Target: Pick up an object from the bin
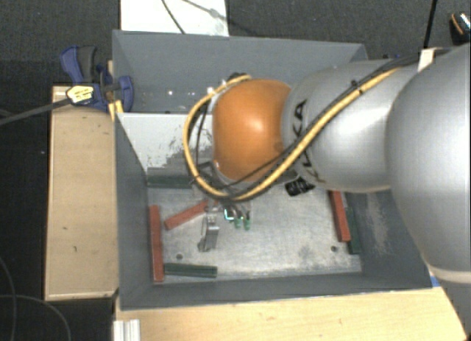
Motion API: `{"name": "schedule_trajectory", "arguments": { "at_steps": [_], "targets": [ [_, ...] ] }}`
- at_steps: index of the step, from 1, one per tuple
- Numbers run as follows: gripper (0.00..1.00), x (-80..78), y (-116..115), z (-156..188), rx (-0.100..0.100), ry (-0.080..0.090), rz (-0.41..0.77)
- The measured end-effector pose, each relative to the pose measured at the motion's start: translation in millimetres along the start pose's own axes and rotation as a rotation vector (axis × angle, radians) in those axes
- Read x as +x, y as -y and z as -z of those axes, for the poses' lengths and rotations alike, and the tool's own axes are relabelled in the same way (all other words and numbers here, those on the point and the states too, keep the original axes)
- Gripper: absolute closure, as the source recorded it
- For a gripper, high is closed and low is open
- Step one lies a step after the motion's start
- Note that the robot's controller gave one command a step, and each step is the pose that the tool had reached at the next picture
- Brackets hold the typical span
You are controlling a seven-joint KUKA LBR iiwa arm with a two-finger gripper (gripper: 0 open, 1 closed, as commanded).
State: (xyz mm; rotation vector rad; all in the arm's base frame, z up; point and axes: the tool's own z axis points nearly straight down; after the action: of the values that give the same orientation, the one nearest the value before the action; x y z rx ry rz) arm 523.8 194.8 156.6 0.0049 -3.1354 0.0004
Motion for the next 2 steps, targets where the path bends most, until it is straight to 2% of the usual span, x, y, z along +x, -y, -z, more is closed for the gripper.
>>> {"name": "schedule_trajectory", "arguments": {
  "at_steps": [1,2],
  "targets": [
    [0.0,-67.5,8.2,-89.9,0.0,0.009,0.007],
    [1.0,-68.0,6.5,-83.6,-0.004,0.013,0.002]
  ]
}}
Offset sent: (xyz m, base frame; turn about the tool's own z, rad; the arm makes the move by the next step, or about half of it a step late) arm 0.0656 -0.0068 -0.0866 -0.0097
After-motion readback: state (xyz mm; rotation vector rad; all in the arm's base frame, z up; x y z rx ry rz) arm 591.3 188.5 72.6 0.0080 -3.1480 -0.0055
